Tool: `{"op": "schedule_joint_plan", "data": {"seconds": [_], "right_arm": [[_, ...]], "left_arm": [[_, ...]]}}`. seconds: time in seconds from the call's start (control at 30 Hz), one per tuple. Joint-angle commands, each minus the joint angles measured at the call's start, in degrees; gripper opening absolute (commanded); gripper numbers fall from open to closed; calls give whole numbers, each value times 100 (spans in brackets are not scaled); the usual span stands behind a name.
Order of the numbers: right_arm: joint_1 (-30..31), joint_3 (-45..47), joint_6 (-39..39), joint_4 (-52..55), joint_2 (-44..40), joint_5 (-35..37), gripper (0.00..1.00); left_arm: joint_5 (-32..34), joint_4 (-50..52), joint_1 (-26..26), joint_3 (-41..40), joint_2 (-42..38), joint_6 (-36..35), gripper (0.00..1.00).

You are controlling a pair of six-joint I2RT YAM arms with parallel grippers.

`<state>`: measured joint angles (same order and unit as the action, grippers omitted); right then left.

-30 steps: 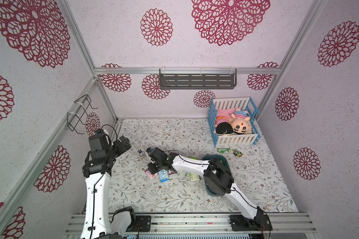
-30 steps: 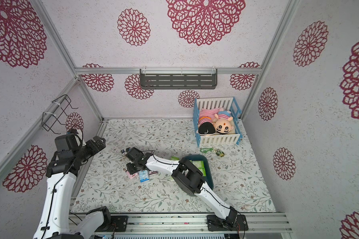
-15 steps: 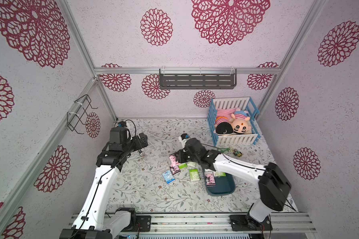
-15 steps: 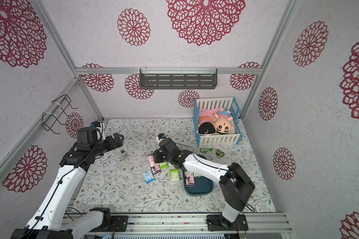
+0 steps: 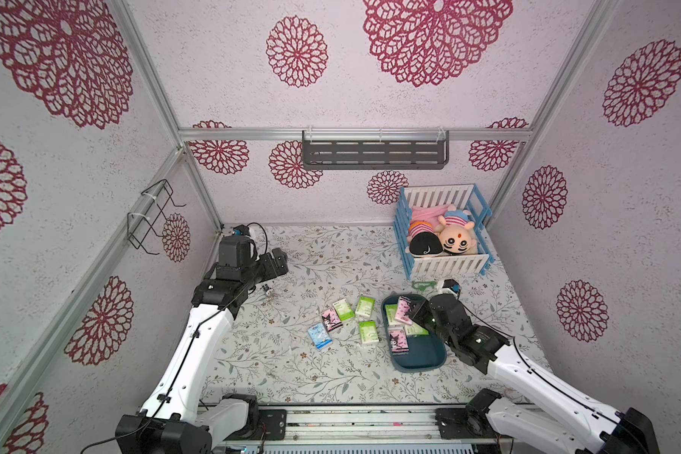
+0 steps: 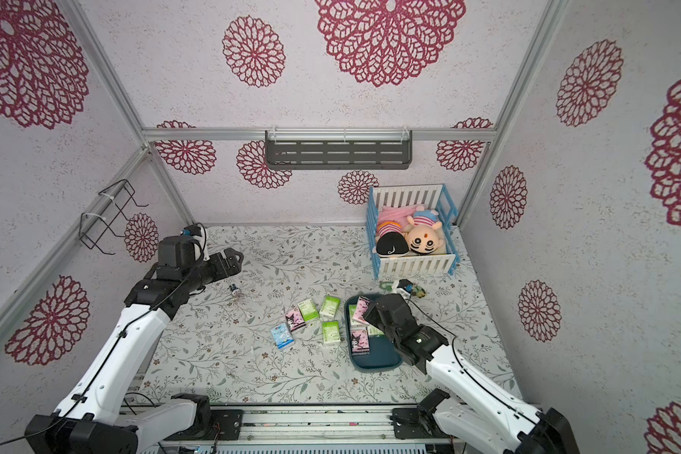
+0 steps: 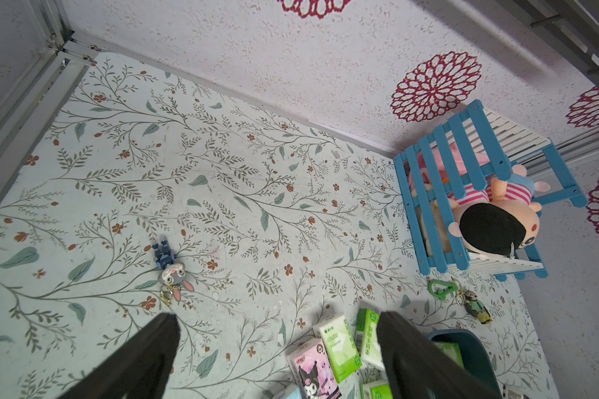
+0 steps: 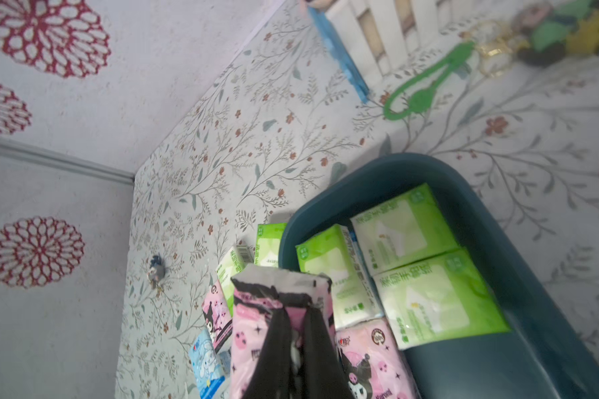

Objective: Put the pocket tissues into the storage box
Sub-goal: Place the pocket tissues in the storage box.

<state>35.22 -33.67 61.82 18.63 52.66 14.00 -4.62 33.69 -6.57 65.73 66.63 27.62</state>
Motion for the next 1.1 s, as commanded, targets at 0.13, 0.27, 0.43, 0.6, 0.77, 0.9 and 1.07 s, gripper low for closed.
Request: {"op": "schedule_joint_plan", "data": {"seconds": [0.13, 0.27, 0.43, 0.6, 0.77, 0.9, 1.07], "right_arm": [[-24, 484, 1883, -462, -99, 819, 0], [-60, 676, 2230, -762, -19, 1017, 0], [-95, 669, 2279, -1011, 330, 1076, 0], [-209, 704, 2291, -1336, 607, 1039, 0], [-330, 713, 2074, -1812, 917, 911, 0], [-338, 696, 1730, -2063, 1134, 789, 6], [-339, 660, 1424, -2195, 1325, 769, 13]], "left_arm": [[304, 23, -49, 138, -113, -137, 97], [348, 23, -54, 63, -172, -148, 97], [420, 58, -47, 52, -173, -194, 97], [410, 28, -54, -12, -232, -156, 97], [431, 81, -48, 21, -239, -155, 97], [461, 129, -48, 11, -337, -138, 97], [467, 111, -47, -40, -377, -120, 97]]}}
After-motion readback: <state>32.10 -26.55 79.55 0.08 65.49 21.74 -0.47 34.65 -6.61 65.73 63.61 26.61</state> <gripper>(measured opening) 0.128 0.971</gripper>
